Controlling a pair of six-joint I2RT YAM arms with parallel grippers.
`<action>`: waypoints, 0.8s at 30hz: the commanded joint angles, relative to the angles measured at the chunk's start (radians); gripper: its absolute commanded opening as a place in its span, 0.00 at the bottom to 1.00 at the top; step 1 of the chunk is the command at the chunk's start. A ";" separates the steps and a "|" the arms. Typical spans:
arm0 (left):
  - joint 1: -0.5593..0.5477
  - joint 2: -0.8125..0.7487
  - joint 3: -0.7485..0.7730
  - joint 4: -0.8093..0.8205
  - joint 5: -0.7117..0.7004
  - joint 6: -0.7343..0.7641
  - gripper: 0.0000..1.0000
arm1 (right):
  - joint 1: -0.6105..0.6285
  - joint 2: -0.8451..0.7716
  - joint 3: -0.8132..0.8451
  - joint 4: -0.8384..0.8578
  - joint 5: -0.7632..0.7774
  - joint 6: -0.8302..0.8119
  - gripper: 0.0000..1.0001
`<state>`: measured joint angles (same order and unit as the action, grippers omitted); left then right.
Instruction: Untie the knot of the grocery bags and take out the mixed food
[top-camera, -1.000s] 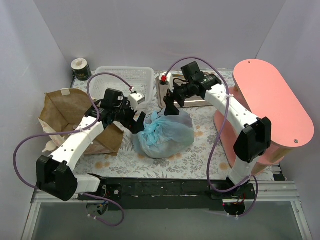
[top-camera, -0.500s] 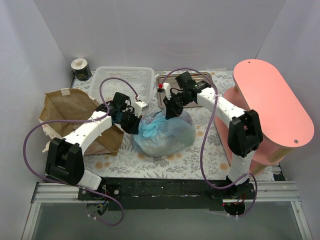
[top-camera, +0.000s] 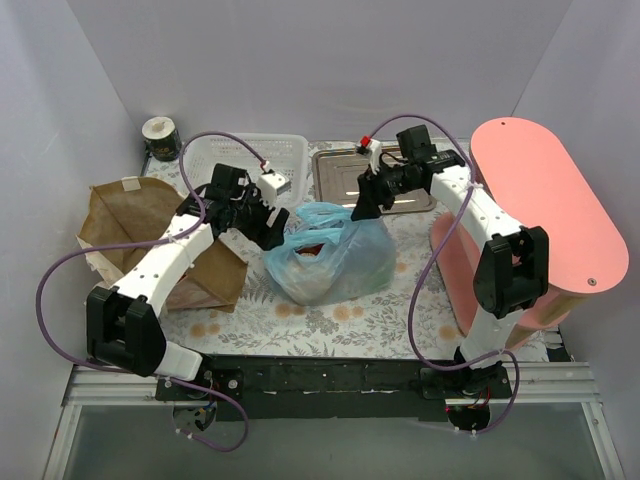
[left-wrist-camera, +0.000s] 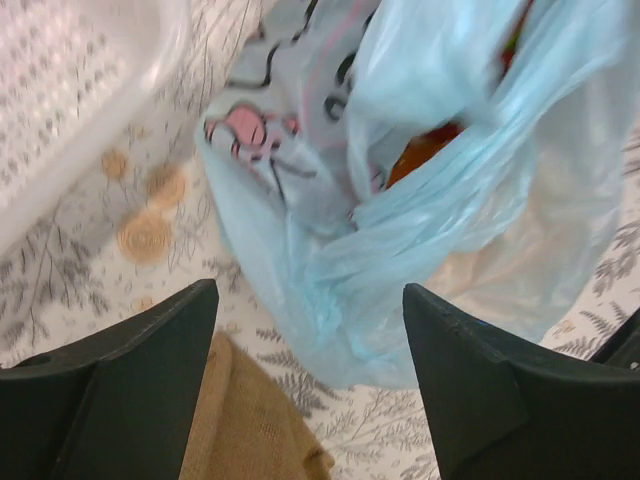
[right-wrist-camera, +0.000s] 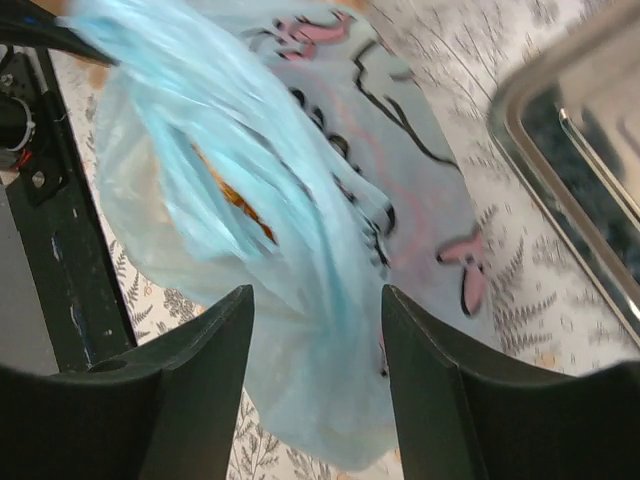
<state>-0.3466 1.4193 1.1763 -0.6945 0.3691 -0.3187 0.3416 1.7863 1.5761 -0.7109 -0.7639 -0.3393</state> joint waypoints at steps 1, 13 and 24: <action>-0.012 -0.037 0.062 0.047 0.194 -0.003 0.75 | 0.065 -0.013 0.123 -0.013 -0.055 -0.053 0.62; -0.025 0.041 0.052 0.121 0.291 -0.014 0.73 | 0.223 0.094 0.223 -0.018 0.222 -0.205 0.67; -0.040 0.104 0.023 0.133 0.352 -0.016 0.65 | 0.226 0.193 0.297 0.017 0.285 -0.164 0.10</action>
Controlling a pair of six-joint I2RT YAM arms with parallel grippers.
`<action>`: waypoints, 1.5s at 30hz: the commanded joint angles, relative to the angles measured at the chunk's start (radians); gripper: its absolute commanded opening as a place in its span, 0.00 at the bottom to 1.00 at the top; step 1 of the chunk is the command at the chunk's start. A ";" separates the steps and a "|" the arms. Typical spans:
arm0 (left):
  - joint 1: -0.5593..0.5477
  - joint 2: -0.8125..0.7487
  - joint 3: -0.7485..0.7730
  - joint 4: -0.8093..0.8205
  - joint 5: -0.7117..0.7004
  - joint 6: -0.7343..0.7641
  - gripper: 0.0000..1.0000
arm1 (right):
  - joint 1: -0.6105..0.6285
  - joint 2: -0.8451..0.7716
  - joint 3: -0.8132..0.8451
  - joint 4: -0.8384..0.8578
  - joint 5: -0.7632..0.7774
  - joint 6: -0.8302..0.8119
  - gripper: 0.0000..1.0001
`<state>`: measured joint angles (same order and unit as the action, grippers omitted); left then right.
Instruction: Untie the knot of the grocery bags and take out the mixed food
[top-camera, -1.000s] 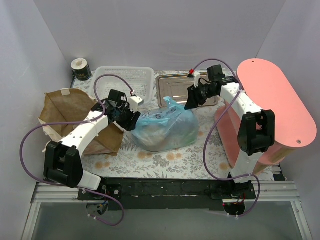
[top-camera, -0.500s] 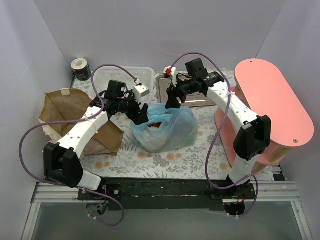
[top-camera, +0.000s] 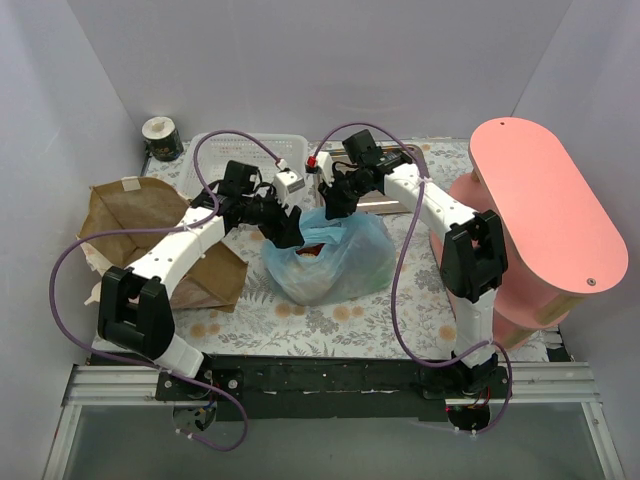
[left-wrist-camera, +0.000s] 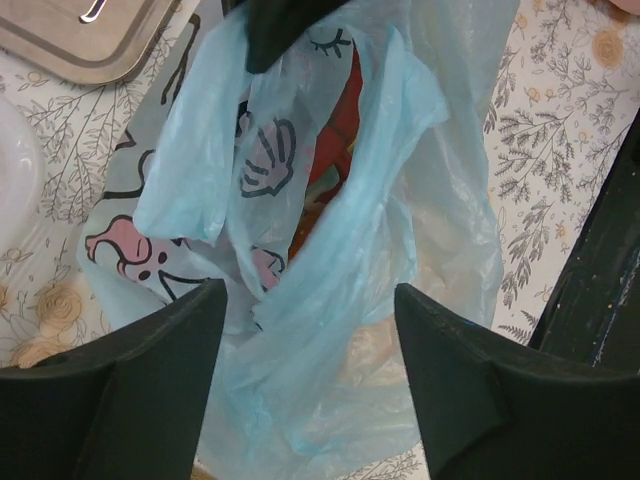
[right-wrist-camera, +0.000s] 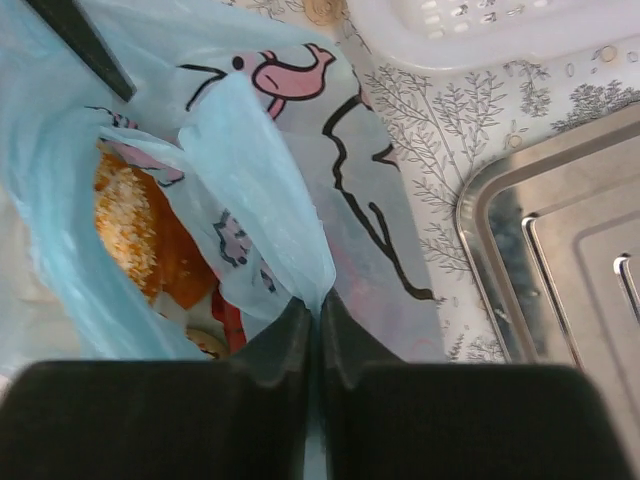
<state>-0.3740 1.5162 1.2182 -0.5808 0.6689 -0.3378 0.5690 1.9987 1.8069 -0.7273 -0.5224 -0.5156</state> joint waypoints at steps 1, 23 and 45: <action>-0.014 0.012 -0.022 0.027 0.051 -0.004 0.58 | -0.001 -0.029 0.069 0.032 0.047 0.014 0.02; 0.041 -0.309 0.241 -0.007 -0.241 -0.326 0.00 | -0.274 -0.520 -0.141 0.047 -0.309 0.356 0.01; 0.023 -0.354 0.231 0.004 -0.191 -0.274 0.87 | -0.116 -0.538 0.107 -0.053 -0.056 0.103 0.76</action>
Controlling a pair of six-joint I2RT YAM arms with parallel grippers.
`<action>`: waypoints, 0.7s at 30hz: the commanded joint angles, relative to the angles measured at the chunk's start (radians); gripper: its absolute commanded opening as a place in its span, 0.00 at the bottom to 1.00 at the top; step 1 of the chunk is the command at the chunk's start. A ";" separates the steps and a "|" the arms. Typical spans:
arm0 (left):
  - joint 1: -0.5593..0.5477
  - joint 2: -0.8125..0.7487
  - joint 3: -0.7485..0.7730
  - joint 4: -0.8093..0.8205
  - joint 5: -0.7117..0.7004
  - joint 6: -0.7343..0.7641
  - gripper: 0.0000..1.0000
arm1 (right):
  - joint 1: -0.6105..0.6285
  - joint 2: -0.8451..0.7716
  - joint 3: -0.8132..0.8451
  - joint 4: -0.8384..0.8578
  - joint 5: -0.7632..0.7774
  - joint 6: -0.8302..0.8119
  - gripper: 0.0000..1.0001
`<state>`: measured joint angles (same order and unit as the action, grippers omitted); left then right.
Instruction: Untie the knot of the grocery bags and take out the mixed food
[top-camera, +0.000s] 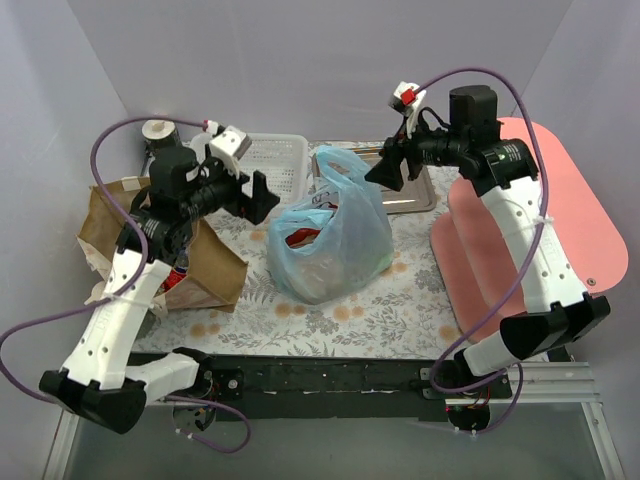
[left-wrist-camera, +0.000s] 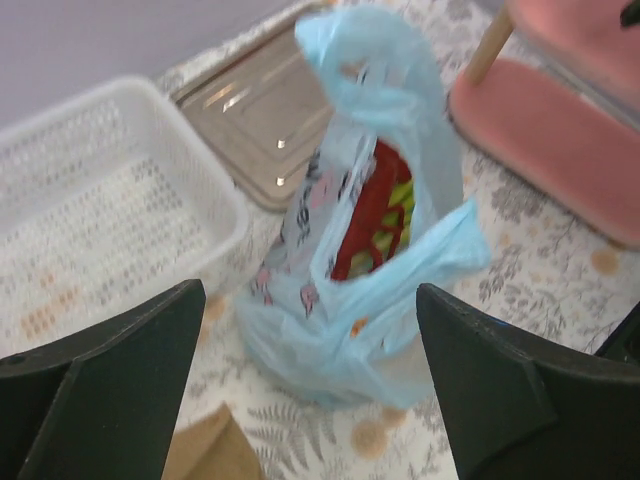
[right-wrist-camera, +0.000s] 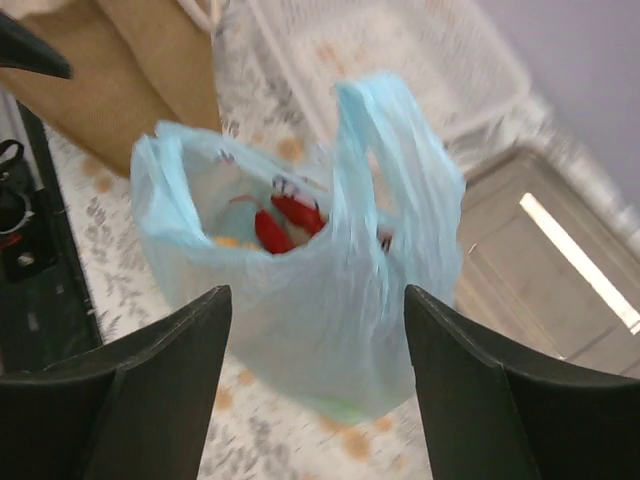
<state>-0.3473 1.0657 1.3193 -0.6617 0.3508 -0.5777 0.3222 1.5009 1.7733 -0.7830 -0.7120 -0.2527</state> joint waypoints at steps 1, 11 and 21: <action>-0.004 0.120 0.149 0.100 0.195 -0.045 0.88 | 0.162 -0.051 0.134 -0.004 0.164 -0.218 0.76; -0.030 0.327 0.159 0.156 0.305 -0.044 0.91 | 0.360 -0.215 -0.280 0.205 0.296 -0.188 0.42; -0.048 0.307 -0.049 0.129 0.147 0.052 0.92 | 0.374 -0.182 -0.520 0.635 0.375 0.092 0.35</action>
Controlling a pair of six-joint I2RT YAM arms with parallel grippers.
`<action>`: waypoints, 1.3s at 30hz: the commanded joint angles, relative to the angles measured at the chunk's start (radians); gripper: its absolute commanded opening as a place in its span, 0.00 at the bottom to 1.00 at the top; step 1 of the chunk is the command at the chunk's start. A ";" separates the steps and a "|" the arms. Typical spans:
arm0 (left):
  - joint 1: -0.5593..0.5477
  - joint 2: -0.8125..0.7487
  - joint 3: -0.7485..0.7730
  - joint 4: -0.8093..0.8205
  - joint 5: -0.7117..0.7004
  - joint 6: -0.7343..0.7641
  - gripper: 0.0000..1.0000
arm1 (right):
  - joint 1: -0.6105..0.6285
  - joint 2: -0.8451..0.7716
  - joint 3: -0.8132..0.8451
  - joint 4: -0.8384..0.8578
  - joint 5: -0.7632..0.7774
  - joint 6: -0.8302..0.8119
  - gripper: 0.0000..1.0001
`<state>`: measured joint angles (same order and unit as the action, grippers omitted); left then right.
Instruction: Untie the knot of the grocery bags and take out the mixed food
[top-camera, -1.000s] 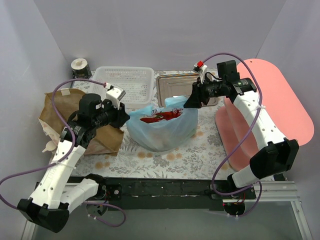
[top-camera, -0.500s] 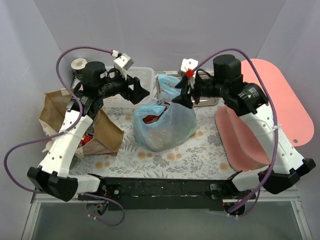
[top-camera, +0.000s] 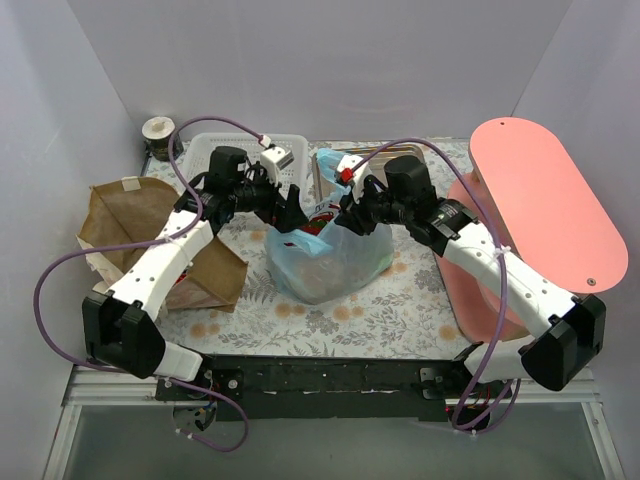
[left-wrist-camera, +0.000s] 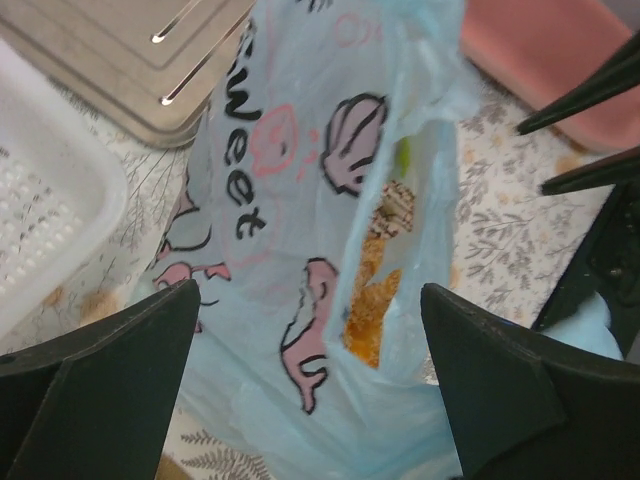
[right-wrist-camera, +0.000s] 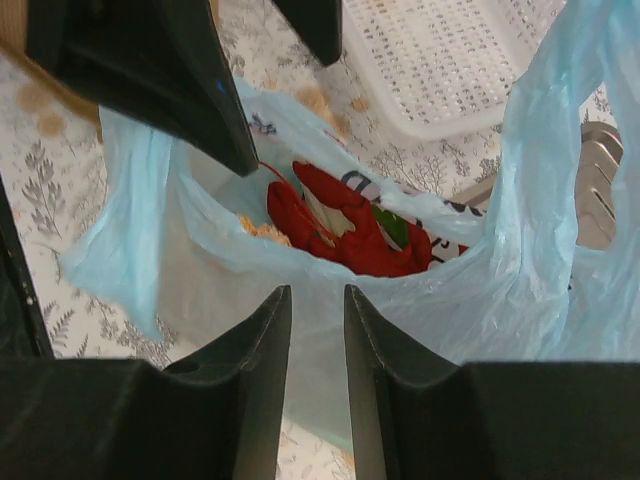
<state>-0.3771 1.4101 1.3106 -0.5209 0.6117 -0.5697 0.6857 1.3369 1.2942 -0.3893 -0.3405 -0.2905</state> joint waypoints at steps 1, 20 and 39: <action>-0.023 -0.028 -0.050 -0.005 -0.154 0.041 0.89 | 0.017 -0.001 -0.050 0.244 -0.006 0.137 0.35; -0.019 -0.158 -0.165 -0.007 -0.236 0.037 0.00 | 0.074 -0.215 -0.571 0.215 0.032 0.079 0.01; -0.019 -0.260 0.059 -0.240 0.052 0.197 0.78 | 0.035 -0.134 -0.291 0.240 -0.052 0.155 0.03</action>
<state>-0.3950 1.2320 1.3262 -0.6727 0.4931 -0.4587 0.7212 1.1557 0.9379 -0.2100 -0.3481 -0.1921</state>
